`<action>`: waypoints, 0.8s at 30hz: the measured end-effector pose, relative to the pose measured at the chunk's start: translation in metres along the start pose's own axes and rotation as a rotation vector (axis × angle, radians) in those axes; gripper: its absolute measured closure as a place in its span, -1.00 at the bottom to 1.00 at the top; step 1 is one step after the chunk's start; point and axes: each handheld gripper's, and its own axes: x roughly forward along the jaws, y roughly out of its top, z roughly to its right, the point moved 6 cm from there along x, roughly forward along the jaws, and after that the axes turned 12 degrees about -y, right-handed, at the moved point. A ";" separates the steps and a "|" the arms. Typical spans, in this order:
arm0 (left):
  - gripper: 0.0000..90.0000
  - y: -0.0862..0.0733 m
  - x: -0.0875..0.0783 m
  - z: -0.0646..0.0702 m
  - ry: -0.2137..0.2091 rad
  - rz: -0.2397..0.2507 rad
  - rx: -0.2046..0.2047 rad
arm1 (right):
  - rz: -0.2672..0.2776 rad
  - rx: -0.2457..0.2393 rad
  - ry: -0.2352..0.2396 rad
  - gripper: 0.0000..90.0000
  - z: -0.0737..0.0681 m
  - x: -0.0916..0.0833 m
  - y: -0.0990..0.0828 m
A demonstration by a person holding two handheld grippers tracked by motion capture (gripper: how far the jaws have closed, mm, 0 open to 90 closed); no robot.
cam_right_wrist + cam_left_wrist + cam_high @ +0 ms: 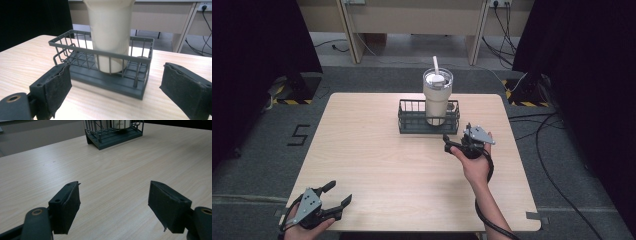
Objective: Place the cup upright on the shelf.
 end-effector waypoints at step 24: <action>-0.45 0.000 0.001 0.001 0.004 -0.004 -0.002 | -0.019 -0.021 0.008 -0.77 0.023 -0.074 -0.045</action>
